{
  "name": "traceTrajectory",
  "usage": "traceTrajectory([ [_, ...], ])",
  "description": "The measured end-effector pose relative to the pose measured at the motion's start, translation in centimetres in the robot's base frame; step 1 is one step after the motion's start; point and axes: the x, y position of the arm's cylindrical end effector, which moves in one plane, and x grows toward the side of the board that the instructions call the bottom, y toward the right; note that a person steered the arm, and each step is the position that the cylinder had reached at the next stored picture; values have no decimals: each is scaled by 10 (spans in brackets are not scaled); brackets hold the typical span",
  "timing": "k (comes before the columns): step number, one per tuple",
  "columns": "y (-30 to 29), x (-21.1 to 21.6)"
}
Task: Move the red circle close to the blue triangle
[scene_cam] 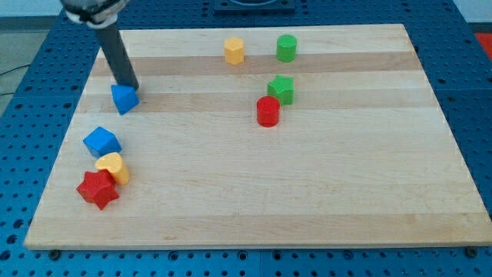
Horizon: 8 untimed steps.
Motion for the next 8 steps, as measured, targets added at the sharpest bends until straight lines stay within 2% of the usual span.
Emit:
traceTrajectory([
  [2,0,68],
  [3,4,83],
  [4,47,76],
  [5,167,111],
  [6,271,109],
  [7,313,76],
  [8,266,48],
])
